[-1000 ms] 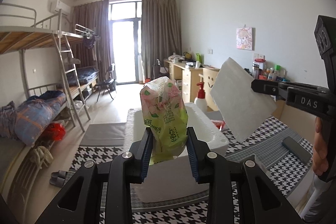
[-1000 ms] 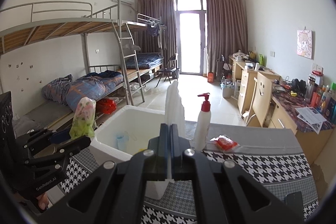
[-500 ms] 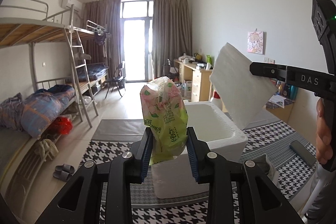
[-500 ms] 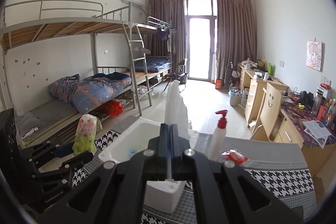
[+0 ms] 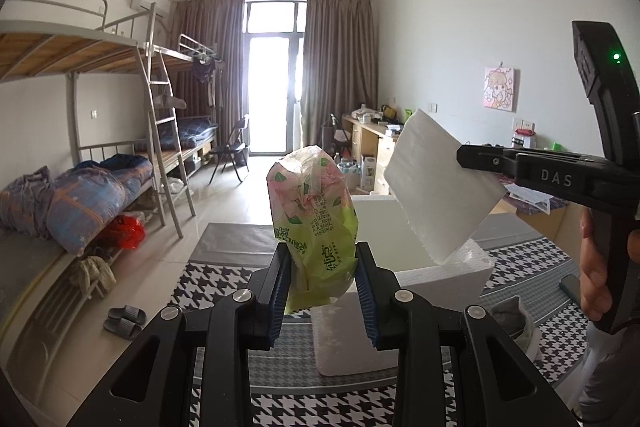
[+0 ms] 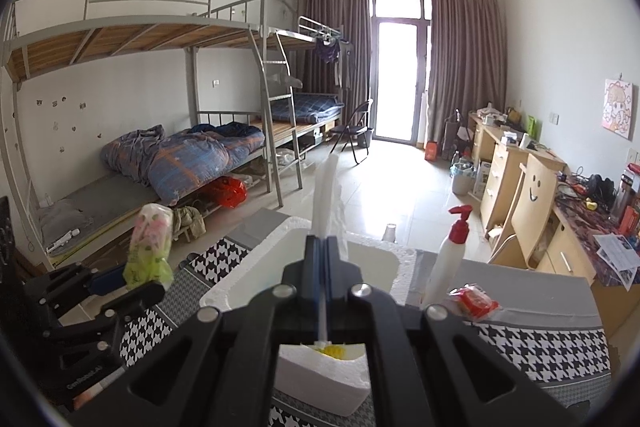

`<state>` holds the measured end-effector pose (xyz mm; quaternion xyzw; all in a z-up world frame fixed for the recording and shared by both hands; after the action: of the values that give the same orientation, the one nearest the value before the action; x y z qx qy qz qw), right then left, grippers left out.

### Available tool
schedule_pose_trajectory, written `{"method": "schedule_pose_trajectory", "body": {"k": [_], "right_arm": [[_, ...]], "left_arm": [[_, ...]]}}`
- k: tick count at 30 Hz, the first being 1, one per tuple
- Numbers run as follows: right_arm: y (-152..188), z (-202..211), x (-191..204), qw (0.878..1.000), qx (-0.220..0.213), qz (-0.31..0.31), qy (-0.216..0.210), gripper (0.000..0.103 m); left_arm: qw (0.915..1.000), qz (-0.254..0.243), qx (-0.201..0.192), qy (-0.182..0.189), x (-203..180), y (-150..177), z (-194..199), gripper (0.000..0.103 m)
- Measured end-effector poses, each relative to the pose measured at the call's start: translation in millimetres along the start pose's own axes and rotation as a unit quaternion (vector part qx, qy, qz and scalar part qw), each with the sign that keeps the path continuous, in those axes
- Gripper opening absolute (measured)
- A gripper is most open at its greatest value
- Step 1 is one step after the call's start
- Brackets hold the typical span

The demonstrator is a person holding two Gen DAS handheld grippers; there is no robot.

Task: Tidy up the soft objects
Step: 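Carry the bag with the left tool while the right tool carries the tissue pack over the foam box, then open the right tool to drop the tissue pack into the foam box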

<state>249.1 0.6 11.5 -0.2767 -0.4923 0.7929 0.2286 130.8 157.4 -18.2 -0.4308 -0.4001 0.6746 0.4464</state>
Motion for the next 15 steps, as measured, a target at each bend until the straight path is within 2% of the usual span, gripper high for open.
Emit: {"method": "schedule_pose_trajectory", "body": {"k": [15], "right_arm": [[18.2,-33.0,2.3,0.999,0.048,-0.006,-0.004,0.004]], "left_arm": [[0.9998,0.017,0.004,-0.003,10.4,-1.4,-0.9,0.033]]}}
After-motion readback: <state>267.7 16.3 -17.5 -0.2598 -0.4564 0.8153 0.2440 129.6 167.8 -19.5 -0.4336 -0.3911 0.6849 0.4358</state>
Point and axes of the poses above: each gripper's, at about its wrist camera, not at the fingertips, and z roughly against the way its jaws point, x to its left, y to its underside, the point moved 6 cm from there along -z, roughly the way its jaws point, and after that the axes turned 12 degrees about z, right-handed, at the moved point
